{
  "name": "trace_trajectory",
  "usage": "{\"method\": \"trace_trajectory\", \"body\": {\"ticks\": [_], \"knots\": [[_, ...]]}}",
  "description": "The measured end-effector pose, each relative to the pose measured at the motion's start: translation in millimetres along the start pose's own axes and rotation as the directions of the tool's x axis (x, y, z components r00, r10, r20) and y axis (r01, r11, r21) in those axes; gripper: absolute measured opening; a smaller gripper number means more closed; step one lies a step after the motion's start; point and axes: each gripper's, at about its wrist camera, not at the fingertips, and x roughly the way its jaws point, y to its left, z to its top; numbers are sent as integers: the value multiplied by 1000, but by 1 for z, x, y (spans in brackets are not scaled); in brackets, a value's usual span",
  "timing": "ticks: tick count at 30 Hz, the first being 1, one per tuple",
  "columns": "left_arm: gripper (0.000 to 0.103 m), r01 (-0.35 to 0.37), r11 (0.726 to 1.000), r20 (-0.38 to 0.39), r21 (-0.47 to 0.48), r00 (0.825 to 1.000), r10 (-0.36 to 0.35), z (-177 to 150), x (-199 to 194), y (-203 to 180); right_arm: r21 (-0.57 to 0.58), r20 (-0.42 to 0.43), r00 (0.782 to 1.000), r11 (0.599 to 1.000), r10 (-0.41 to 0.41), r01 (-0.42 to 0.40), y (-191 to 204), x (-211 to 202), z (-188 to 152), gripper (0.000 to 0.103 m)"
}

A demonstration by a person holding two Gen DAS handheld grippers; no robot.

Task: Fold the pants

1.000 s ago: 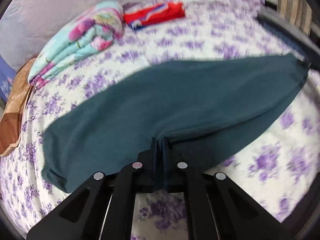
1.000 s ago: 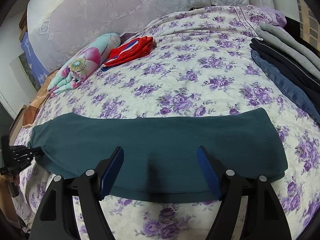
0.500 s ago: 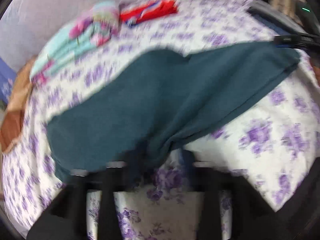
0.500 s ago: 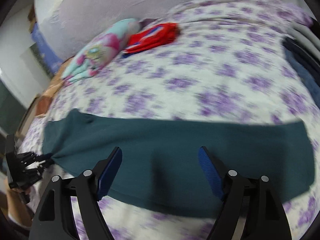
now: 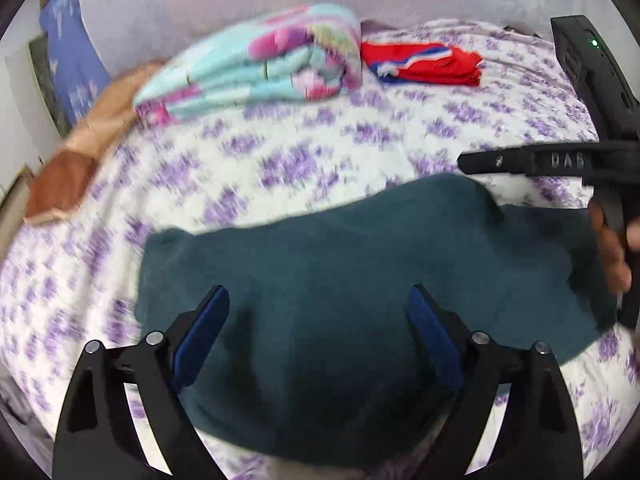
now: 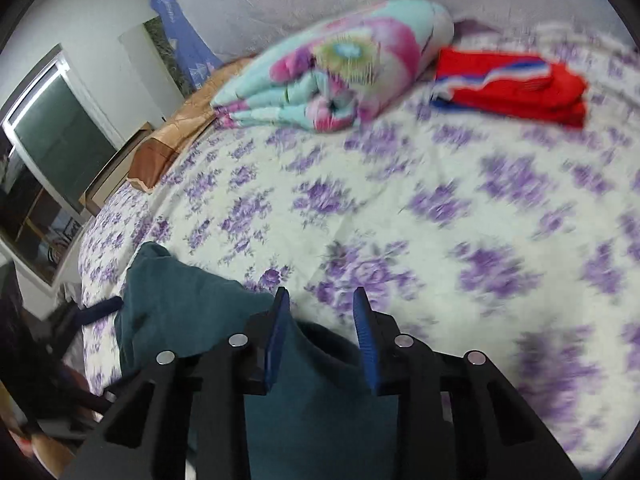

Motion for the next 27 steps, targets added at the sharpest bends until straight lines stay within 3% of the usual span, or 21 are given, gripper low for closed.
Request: {"method": "trace_trajectory", "body": {"ticks": [2, 3, 6, 8, 10, 12, 14, 17, 19, 22, 23, 24, 26, 27], "knots": [[87, 4, 1000, -32, -5, 999, -5, -7, 10, 0, -53, -120, 989, 994, 90, -97, 10, 14, -19, 24], [89, 2, 1000, -50, -10, 999, -3, -9, 19, 2, -83, -144, 986, 991, 89, -101, 15, 16, -27, 23], [91, 72, 993, -66, -92, 995, -79, -13, 29, 19, -145, -154, 985, 985, 75, -98, 18, 8, -40, 23], [91, 96, 987, -65, -126, 992, -105, -14, 32, 25, -118, -166, 983, 988, 83, -104, 14, 6, -38, 23], [93, 88, 989, -61, -118, 993, -96, -14, 33, 24, -75, -177, 978, 990, 106, -121, 10, 6, -30, 26], [93, 72, 992, -52, -106, 996, -78, -16, 34, 22, -41, -169, 978, 991, 119, -128, 7, 8, -22, 42], [93, 76, 991, -51, -112, 995, -82, -16, 33, 23, -6, -160, 977, 989, 142, -145, 6, 12, -12, 50], [93, 95, 987, -56, -130, 993, -103, -16, 34, 25, 110, -162, 962, 973, 221, -204, -4, 28, 1, 51], [93, 100, 987, -55, -130, 993, -108, -16, 35, 25, 277, -181, 922, 918, 341, -285, -19, 42, 4, 51], [94, 100, 987, -54, -128, 993, -107, -16, 35, 24, 363, -197, 890, 874, 412, -324, -22, 54, 5, 51], [94, 98, 987, -55, -128, 993, -106, -16, 36, 24, 381, -196, 879, 860, 434, -339, -20, 57, 6, 50], [94, 97, 987, -56, -127, 993, -105, -16, 36, 23, 397, -185, 875, 848, 448, -350, -19, 57, 8, 40], [94, 93, 988, -57, -125, 993, -101, -16, 36, 23, 371, -150, 888, 857, 436, -358, -14, 52, 20, 23], [94, 93, 988, -58, -123, 993, -101, -15, 35, 23, 367, -124, 897, 860, 424, -355, -14, 48, 26, 21]]}}
